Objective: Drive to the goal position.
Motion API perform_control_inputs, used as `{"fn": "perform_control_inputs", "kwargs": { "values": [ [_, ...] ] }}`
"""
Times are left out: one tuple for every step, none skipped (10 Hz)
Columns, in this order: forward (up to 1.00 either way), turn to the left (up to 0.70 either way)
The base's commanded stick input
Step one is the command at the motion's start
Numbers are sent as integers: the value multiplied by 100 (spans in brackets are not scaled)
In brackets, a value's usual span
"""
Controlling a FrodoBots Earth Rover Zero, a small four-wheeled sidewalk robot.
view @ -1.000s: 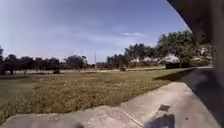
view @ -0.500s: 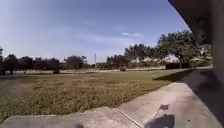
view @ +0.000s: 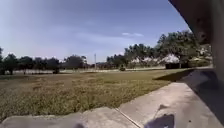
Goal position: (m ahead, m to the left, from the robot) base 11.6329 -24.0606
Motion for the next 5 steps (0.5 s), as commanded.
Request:
{"fn": "perform_control_inputs", "kwargs": {
  "values": [
    [8,-16],
    [8,-16],
    [8,-16],
    [9,-17],
    [8,-16]
  ]
}}
